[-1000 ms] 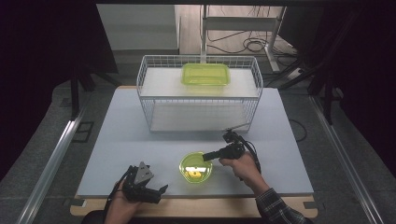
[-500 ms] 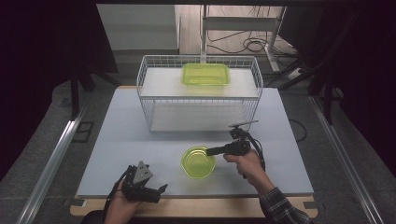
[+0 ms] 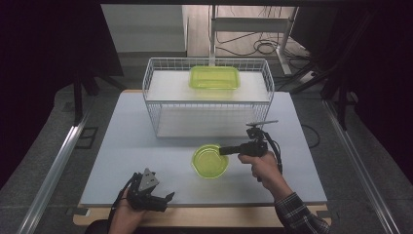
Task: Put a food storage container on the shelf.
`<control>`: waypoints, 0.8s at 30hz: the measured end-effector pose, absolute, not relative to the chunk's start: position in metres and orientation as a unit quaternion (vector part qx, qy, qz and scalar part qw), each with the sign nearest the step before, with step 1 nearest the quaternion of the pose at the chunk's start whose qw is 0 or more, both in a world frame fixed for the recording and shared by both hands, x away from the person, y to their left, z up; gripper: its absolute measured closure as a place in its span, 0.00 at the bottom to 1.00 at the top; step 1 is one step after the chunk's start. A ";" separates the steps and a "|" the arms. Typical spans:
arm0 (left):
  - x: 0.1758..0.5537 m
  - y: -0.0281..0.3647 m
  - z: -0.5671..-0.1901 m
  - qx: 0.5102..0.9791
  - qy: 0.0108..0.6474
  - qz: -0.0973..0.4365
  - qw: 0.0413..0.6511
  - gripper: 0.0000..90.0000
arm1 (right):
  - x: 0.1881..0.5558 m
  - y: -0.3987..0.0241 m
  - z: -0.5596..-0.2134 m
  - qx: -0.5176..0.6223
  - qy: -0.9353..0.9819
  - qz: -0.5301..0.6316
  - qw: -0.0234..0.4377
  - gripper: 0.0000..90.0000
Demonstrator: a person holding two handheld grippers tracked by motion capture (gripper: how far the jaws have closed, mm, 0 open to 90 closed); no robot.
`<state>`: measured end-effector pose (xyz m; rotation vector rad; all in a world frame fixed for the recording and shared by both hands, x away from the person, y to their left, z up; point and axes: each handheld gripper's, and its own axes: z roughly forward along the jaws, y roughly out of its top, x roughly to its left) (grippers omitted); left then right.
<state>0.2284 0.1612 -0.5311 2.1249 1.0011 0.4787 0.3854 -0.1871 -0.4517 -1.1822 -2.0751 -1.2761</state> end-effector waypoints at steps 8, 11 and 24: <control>0.228 0.161 -0.531 0.826 0.389 0.187 0.363 0.05 | 0.387 -0.192 -0.436 -0.424 -0.745 -0.472 0.207 0.91; 0.228 0.161 -0.531 0.826 0.389 0.186 0.364 0.05 | 0.387 -0.194 -0.428 -0.425 -0.741 -0.476 0.206 0.91; 0.229 0.162 -0.531 0.826 0.389 0.185 0.363 0.05 | 0.390 -0.196 -0.408 -0.422 -0.736 -0.491 0.195 0.91</control>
